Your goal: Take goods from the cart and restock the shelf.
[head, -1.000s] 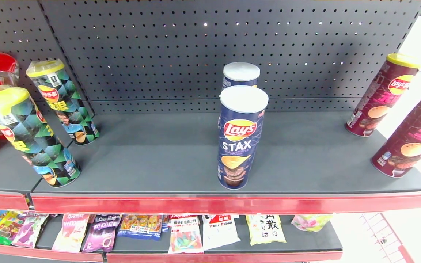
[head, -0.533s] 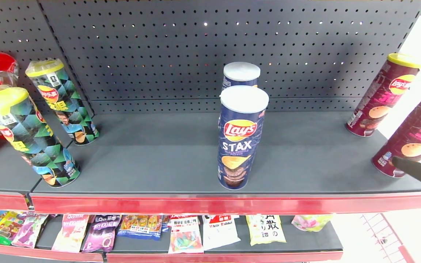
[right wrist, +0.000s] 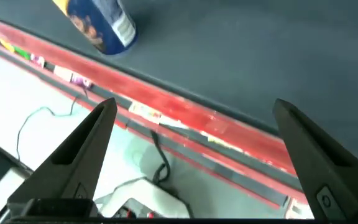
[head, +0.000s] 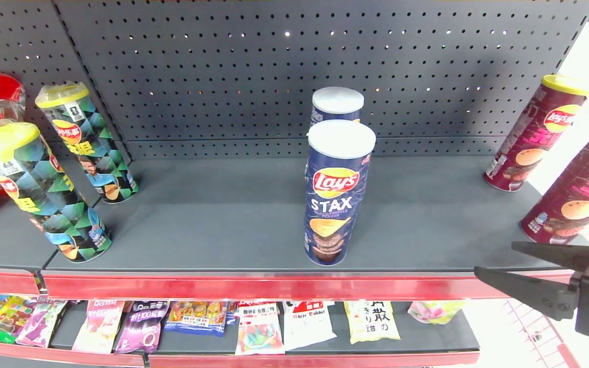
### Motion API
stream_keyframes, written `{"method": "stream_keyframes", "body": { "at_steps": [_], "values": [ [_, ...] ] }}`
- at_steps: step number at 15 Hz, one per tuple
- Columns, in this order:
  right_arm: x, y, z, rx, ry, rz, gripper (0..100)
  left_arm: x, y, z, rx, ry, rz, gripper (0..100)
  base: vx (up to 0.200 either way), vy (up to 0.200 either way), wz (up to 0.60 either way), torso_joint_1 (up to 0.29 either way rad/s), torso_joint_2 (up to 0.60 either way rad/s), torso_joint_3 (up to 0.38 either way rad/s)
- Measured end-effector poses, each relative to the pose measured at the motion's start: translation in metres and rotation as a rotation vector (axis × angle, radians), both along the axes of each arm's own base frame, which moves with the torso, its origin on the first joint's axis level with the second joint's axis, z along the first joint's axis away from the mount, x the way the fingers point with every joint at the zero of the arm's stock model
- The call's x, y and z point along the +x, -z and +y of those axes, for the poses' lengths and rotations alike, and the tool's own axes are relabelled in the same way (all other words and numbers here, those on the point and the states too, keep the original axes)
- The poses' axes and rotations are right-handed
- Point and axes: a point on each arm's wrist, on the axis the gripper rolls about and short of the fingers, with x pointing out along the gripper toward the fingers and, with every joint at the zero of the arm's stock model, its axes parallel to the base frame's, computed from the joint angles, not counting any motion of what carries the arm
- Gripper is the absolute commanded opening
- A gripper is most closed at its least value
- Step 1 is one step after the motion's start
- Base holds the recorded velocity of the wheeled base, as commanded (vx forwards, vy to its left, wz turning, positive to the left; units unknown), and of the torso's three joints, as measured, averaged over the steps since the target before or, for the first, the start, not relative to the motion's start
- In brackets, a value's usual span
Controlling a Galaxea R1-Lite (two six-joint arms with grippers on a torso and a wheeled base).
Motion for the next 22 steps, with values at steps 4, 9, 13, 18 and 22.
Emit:
{"method": "stream_keyframes", "body": {
  "at_steps": [4,9,13,18,22],
  "values": [
    [0.014,0.007,0.006,-0.034,-0.003,0.046,100,0.0,0.0,0.0,0.0,0.0,0.0,100,0.0,0.0,0.0,0.0,0.0,0.0],
    [0.047,0.007,0.023,-0.061,0.111,-0.048,100,0.0,0.0,0.0,0.0,0.0,0.0,100,0.0,0.0,0.0,0.0,0.0,0.0],
    [0.053,0.014,0.036,-0.065,0.029,-0.018,100,0.0,0.0,0.0,0.0,0.0,0.0,100,0.0,0.0,0.0,0.0,0.0,0.0],
    [0.038,0.016,0.063,-0.065,-0.128,-0.019,100,0.0,0.0,0.0,0.0,0.0,0.0,100,0.0,0.0,0.0,0.0,0.0,0.0],
    [0.033,0.017,0.08,-0.073,-0.21,-0.013,100,0.0,0.0,0.0,0.0,0.0,0.0,100,0.0,0.0,0.0,0.0,0.0,0.0]
  ]
}}
